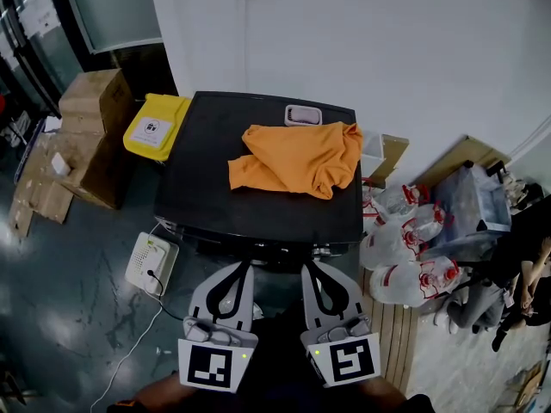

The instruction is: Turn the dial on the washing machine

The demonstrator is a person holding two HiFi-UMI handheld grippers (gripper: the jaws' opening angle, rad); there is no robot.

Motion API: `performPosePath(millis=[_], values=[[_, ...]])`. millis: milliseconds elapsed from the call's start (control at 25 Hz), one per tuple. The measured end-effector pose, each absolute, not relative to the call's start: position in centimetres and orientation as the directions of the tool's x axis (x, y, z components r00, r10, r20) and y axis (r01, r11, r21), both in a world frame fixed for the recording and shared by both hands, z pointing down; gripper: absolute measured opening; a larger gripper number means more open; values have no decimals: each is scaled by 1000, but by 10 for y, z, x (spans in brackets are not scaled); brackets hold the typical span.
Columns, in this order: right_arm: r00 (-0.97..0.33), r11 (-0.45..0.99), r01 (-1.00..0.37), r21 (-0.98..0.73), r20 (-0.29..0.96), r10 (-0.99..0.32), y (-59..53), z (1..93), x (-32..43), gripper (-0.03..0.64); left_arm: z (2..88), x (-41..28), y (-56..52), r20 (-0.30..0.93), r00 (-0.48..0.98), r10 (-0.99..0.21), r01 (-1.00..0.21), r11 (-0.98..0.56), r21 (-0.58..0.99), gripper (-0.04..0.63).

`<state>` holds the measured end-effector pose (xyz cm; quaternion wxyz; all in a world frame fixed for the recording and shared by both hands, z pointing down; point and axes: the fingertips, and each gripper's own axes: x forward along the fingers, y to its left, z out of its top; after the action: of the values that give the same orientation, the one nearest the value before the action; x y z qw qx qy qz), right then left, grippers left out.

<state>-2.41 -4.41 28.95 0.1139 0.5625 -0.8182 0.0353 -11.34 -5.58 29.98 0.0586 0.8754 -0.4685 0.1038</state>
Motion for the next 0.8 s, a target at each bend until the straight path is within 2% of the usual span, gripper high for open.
performPosePath(millis=[800], values=[[-345, 366, -929, 56, 231, -910, -48, 293, -23, 15, 305, -112, -58, 256, 541, -801, -830, -558, 9, 12]])
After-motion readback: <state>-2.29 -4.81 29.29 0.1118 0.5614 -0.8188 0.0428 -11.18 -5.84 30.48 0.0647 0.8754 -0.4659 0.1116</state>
